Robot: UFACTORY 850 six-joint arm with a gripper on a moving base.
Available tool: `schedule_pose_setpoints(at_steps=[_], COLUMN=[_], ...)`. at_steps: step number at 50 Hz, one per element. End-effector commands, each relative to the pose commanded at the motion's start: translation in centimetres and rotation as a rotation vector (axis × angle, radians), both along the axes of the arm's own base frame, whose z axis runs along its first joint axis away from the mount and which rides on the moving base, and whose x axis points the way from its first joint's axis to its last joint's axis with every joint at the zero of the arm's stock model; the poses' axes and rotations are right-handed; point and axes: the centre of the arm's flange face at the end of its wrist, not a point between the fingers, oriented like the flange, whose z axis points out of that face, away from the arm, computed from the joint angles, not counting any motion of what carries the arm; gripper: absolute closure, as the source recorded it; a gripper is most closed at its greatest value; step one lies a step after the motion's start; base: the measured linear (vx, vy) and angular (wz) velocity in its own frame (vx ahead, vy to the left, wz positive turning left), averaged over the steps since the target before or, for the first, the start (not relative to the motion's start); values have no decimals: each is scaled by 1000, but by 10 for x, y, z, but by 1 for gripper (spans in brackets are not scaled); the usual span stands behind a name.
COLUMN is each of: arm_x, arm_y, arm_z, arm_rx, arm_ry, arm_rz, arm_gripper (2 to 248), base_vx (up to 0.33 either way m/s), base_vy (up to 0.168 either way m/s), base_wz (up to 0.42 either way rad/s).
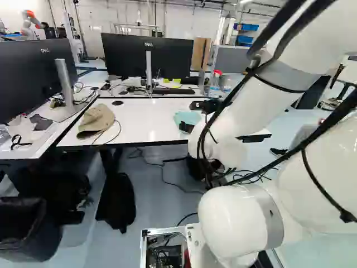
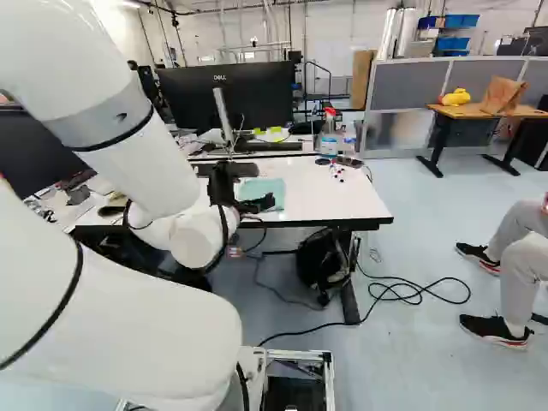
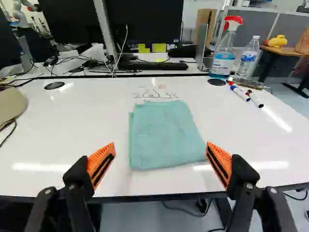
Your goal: Clean the table with the green towel
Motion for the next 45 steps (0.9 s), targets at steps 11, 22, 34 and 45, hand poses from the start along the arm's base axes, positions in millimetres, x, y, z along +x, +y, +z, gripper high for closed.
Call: schedule_pose_setpoints(at_steps=[11, 22, 34, 45], arm_x=[0, 0, 8, 27], arm_y=[0, 0, -2, -8], arm_z=[0, 0, 4, 16], arm_rx=[0, 0, 0, 0], arm_ry=[0, 0, -8, -31], arm_rz=[0, 0, -8, -26], arm_gripper=[3, 3, 3, 3], base_vx=[0, 0, 0, 0], base_vy=[0, 0, 0, 0], base_wz=[0, 0, 0, 0])
